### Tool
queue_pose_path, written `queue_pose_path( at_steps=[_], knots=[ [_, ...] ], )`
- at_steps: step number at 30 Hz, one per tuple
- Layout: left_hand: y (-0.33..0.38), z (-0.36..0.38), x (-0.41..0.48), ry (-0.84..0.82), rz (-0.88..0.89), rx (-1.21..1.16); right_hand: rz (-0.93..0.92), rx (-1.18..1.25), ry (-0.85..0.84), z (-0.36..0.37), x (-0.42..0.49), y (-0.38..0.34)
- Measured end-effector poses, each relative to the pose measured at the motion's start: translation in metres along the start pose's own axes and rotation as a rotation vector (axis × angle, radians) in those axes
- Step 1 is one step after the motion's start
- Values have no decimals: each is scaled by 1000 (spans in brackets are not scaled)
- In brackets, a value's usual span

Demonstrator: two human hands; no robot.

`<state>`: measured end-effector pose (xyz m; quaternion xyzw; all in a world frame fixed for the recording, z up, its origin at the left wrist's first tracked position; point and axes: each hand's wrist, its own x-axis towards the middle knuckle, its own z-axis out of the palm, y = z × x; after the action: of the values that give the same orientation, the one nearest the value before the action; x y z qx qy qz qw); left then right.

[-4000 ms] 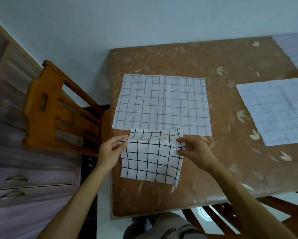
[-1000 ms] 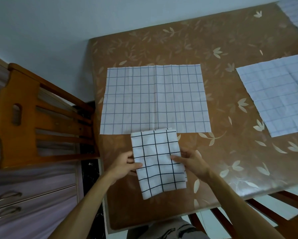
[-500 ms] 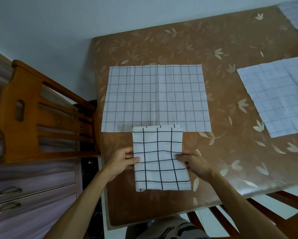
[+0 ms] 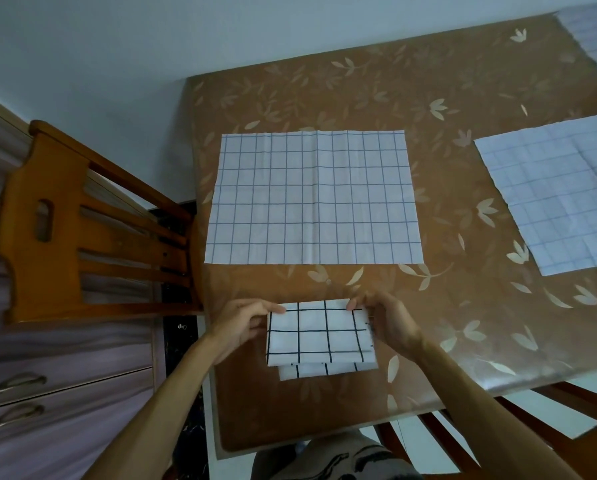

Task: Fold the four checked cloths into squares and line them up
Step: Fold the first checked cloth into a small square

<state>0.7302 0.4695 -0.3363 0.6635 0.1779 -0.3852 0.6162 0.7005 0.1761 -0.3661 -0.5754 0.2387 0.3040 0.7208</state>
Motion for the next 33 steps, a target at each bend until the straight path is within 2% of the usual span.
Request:
queue_pose_path(
  at_steps=[3,5,9,11,16,19,23,25,28,30,33],
  knots=[
    [-8,-1,0,48,68,82,-14,-115,53,-6,8,8],
    [-10,0,0,89,98,46,-28,-213,73,-6,8,9],
    [-6,1,-5,108,117,-48,-34,-257,65,-3,2,5],
    [-5,-1,-8,42,121,6,-79,-312,70,0,-1,4],
    [3,-1,-9,-213,-57,332,-156,-339,21,14,-7,-18],
    [8,12,-10,-258,-102,334,-170,-287,-46,24,-7,-32],
    [8,28,-10,-188,7,202,-154,16,-2,34,-5,-33],
    [5,32,-10,-90,49,92,-82,129,-85,37,-8,-28],
    [-4,36,-8,38,99,45,-23,-106,-203,45,-16,-14],
    [-9,38,-7,58,109,50,-12,-219,-196,50,-18,-8],
    [-11,35,-8,66,81,50,-28,-263,-143,51,-19,-4]
  ],
)
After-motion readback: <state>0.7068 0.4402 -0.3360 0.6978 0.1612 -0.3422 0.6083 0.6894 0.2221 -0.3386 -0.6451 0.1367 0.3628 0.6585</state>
